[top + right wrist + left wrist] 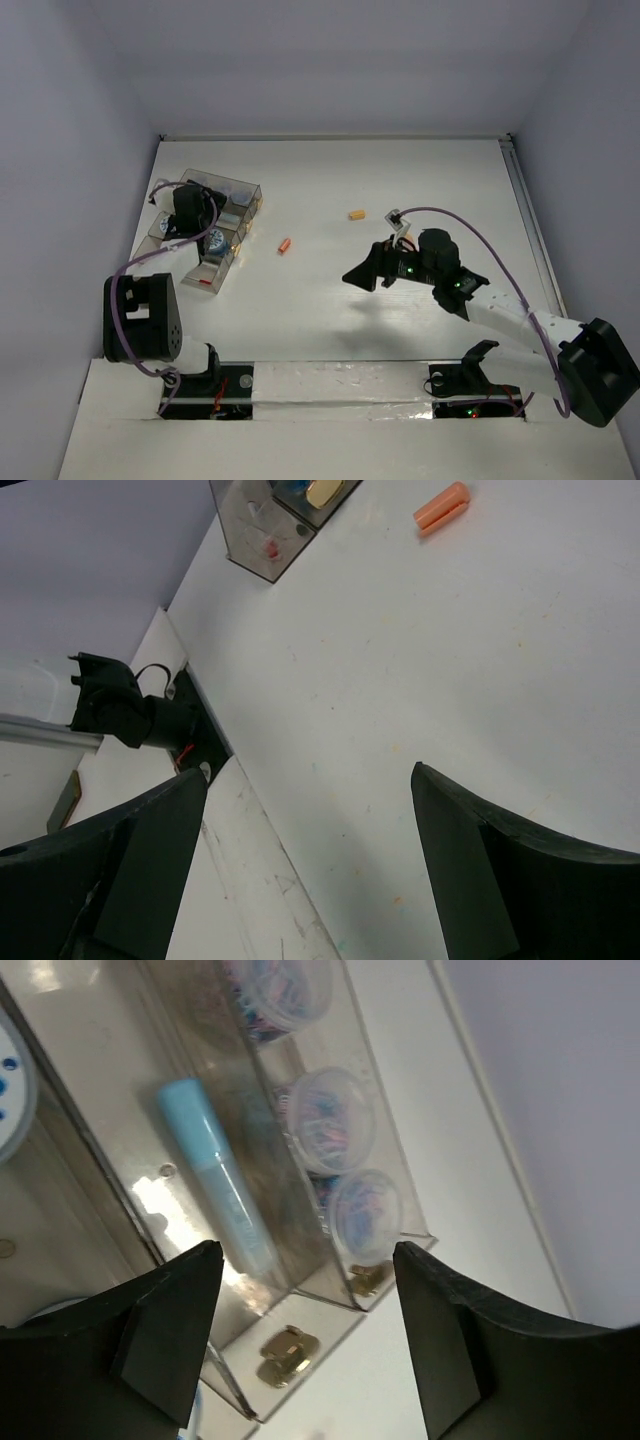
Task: Sort the stationery into containers
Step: Place the pen in the storage box, then pick up the pen from the center of the board.
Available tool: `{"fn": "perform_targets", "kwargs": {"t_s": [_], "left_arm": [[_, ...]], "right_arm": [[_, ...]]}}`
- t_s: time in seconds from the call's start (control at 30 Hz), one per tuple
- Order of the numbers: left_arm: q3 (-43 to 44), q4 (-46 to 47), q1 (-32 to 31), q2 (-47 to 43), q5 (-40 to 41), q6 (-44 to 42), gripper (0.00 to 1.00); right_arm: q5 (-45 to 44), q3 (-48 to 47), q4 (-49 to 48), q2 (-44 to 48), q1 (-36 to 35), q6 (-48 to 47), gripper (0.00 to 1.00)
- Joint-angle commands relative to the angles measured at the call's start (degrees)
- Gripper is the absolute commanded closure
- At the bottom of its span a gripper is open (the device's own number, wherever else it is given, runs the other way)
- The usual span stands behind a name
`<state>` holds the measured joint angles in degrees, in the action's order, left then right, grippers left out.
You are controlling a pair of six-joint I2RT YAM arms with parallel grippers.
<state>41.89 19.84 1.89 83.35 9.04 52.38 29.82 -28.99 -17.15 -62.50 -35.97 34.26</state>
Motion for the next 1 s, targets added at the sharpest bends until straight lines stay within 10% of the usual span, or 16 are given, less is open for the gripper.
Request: {"fn": "perform_targets", "kwargs": {"t_s": [0.0, 0.5, 0.73, 0.97], "left_arm": [[2.06, 4.42, 0.22, -5.65, -2.53, -0.78, 0.34], [5.38, -5.47, -10.33, -29.91, -31.69, -18.26, 0.29], [8.57, -17.46, -11.55, -32.81, -45.33, -32.07, 0.26], [-0.32, -8.66, -12.61, -40.54, -46.66, -32.06, 0.22]], "right_arm": [[-0.47, 0.96, -1.66, 0.98, 0.63, -0.60, 0.11], [-20.84, -2.29, 11.51, 3.53, 2.30, -2.62, 0.26], [-36.56, -7.74, 22.14, 0.55, 3.44, -6.57, 0.63], [-39.05, -17.32, 33.30, -7.54, 7.40, -12.11, 0.66]]}}
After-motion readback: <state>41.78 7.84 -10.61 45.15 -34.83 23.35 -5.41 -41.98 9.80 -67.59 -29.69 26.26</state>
